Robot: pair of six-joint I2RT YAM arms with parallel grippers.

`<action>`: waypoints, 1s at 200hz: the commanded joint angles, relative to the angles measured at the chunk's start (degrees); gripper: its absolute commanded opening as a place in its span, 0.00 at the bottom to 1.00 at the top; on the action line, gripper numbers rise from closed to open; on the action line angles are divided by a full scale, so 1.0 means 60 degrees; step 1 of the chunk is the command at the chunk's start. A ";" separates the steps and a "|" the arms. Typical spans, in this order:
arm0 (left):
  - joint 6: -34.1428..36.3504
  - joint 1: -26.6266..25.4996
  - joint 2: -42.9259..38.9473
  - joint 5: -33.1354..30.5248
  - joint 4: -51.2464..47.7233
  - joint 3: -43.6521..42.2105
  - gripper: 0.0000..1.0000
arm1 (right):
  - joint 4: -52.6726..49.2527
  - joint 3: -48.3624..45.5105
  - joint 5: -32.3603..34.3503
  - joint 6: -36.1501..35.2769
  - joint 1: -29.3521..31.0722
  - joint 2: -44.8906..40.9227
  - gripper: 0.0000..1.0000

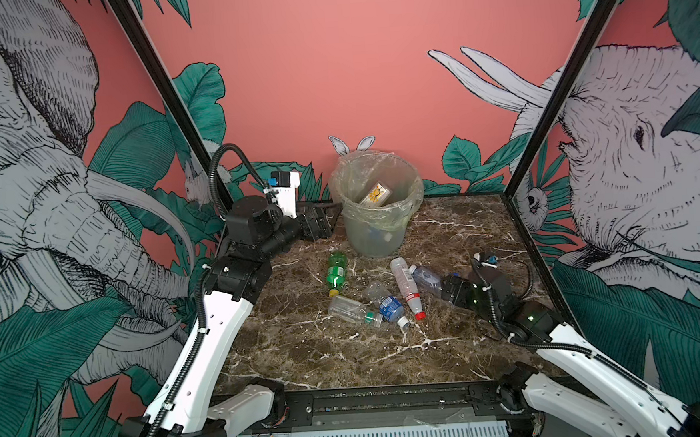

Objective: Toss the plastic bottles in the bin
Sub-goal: 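Draw the left gripper back down toward the remaining bottles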

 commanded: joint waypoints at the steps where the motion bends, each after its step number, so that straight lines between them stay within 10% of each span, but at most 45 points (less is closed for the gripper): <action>1: 0.0202 0.0058 -0.0419 -0.0336 -0.0194 -0.0612 1.00 | 0.0506 0.0020 -0.0053 -0.0055 0.0011 0.0035 0.99; 200: -0.0506 0.0077 -0.1692 -0.0433 -0.1263 -0.4538 0.99 | 0.0758 0.0856 -0.0200 -0.0694 0.1146 0.2582 0.99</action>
